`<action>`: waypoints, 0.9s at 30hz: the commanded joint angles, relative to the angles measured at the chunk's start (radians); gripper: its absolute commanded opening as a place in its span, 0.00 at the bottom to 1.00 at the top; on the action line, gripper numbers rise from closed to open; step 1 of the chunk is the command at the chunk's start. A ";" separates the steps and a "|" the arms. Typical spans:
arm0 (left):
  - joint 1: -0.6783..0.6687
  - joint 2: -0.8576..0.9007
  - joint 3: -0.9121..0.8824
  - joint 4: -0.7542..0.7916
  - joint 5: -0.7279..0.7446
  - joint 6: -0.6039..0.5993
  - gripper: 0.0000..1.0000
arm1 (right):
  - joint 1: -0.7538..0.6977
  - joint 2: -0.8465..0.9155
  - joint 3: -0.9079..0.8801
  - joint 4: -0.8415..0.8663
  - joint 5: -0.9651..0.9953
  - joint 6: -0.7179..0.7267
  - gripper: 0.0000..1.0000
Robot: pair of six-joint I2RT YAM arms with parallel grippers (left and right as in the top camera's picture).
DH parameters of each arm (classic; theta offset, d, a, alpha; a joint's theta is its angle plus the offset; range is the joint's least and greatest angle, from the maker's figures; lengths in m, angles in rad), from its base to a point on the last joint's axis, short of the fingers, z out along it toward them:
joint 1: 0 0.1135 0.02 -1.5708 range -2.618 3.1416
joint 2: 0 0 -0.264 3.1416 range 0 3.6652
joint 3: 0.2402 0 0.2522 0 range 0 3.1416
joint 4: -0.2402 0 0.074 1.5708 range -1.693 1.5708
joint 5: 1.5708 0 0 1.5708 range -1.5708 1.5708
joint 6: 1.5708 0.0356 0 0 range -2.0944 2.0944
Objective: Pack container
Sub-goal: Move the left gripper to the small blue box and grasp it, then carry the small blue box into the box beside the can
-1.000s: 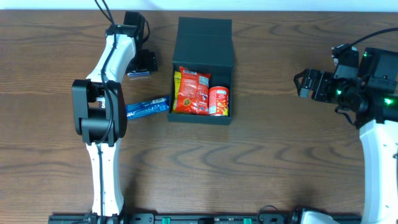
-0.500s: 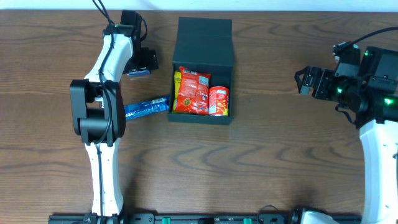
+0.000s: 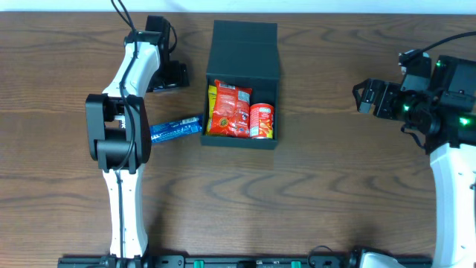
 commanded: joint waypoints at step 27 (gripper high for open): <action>-0.142 0.018 0.487 -0.301 -0.019 -0.021 0.68 | -0.024 0.004 -0.006 0.011 -0.007 0.033 0.99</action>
